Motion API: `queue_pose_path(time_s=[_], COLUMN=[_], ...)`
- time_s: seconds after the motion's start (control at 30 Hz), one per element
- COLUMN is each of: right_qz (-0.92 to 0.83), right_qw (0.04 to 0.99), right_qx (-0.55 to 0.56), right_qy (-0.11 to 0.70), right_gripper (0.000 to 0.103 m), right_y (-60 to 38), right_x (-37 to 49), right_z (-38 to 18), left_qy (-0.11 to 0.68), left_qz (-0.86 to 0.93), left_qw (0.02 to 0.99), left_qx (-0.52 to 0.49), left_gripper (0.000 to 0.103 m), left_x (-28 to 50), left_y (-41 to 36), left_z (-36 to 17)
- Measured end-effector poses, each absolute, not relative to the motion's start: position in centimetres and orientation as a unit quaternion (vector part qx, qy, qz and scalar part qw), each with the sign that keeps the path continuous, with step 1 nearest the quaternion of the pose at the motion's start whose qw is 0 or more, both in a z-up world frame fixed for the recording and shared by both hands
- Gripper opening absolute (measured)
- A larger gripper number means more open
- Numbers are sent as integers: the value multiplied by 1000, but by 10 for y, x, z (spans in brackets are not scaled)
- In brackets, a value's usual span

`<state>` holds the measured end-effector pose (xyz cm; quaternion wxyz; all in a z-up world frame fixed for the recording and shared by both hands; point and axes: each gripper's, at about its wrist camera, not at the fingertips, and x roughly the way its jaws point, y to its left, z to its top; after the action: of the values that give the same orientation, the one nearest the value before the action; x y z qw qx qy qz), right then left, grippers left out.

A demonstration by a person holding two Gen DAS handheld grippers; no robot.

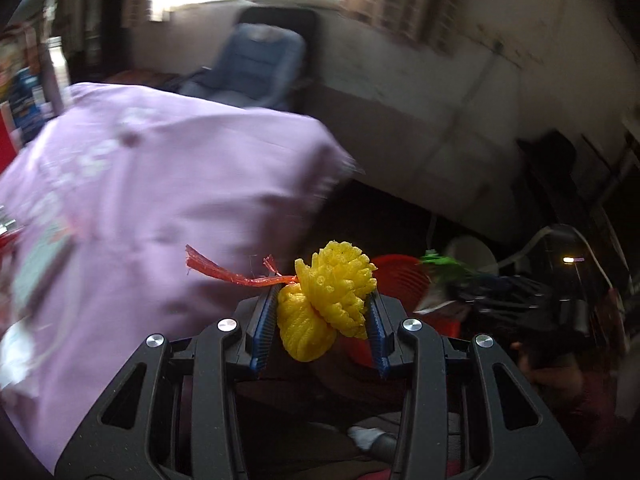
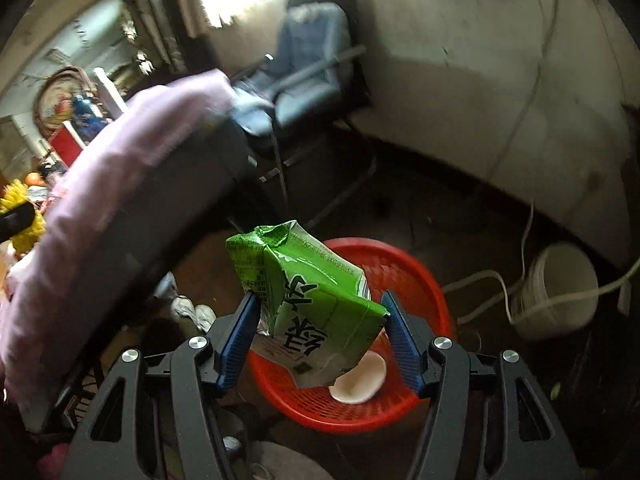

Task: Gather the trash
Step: 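Carry the carton and yellow net to the red wastebasket and release, then move both open tools back toward the table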

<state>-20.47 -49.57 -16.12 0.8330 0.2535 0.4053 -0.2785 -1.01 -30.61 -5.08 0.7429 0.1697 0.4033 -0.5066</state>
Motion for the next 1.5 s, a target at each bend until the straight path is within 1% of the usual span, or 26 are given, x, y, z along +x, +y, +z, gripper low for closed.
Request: queue_pose_path(time_s=[0.03,0.1,0.17,0.43,0.53,0.57,0.6,0.63,0.67,0.7,0.73,0.87,0.97,1.23,1.37,1.5], right_qz=[-282,-294,-311,-370,-377,-376,-373,-370,-364,-361,-357,-350,-354,-317,-298,-278], right_qw=[830,828,830,835,834,834,834,834,835,835,836,840,839,854,867,875], right_qx=[261,278,279,289,297,300,303,306,310,312,312,319,320,304,282,279], right_qy=[405,389,369,288,273,271,271,272,273,275,278,266,260,280,284,283], right_gripper=[64,70,79,82,83,83,84,85,85,86,86,87,89,90,96,96], right_y=[-499,-507,-513,-538,-544,-546,-547,-546,-546,-542,-540,-532,-526,-505,-489,-479], right_x=[-207,-216,-222,-261,-270,-272,-272,-271,-269,-266,-262,-257,-253,-227,-214,-205], right_z=[-165,-167,-162,-135,-129,-129,-131,-131,-134,-133,-134,-132,-129,-122,-111,-103], left_qy=[407,414,426,446,439,436,433,429,424,420,418,417,403,378,376,372], left_qz=[-513,-525,-538,-568,-570,-565,-561,-559,-557,-554,-551,-537,-509,-467,-457,-442], left_qw=[734,716,695,647,642,644,646,648,651,655,660,676,705,753,764,781], left_qx=[181,199,214,244,267,277,284,290,293,294,293,286,283,268,255,238], left_gripper=[40,41,41,41,46,52,56,64,68,75,79,84,89,93,93,94], left_x=[-16,-27,-36,-62,-76,-79,-83,-85,-86,-86,-85,-77,-69,-53,-46,-33], left_y=[-319,-340,-363,-428,-444,-444,-446,-445,-444,-442,-439,-430,-417,-377,-363,-344], left_z=[-57,-67,-79,-109,-117,-118,-120,-121,-121,-120,-119,-113,-105,-83,-74,-64])
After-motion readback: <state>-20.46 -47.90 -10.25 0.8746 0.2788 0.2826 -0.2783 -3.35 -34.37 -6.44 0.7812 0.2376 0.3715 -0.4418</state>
